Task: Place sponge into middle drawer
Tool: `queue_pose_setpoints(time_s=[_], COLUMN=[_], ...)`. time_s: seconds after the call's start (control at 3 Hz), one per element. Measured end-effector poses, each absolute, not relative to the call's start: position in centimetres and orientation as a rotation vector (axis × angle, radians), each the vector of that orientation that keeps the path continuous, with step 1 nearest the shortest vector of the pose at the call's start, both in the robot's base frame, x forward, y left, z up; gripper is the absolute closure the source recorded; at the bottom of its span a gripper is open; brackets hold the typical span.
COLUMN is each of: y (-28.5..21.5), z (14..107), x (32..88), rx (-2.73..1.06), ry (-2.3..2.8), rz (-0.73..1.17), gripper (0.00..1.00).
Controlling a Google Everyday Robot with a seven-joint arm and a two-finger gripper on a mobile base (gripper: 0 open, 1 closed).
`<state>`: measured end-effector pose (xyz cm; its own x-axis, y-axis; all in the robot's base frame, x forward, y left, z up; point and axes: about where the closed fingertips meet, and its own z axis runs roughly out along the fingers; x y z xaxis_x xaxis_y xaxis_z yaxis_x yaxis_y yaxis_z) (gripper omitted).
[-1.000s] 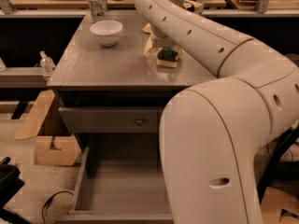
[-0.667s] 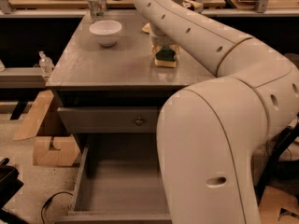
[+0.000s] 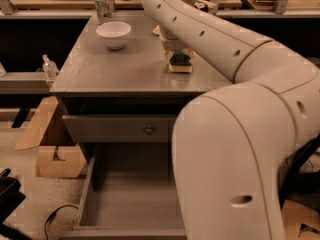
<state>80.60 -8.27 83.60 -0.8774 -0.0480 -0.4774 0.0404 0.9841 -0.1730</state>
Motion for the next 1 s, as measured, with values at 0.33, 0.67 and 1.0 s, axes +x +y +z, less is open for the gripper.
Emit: queue_pose_setpoints(time_s=[0.33, 0.67, 1.0], y=[-7.6, -8.1, -9.3], z=[85.5, 87.9, 89.7], x=[78.1, 72.4, 63.0], rx=[-0.086, -0.16, -0.281], ry=[2.615, 2.618, 2.62], rz=[-0.235, -0.164, 0.007], gripper=[1.0, 1.0, 1.0])
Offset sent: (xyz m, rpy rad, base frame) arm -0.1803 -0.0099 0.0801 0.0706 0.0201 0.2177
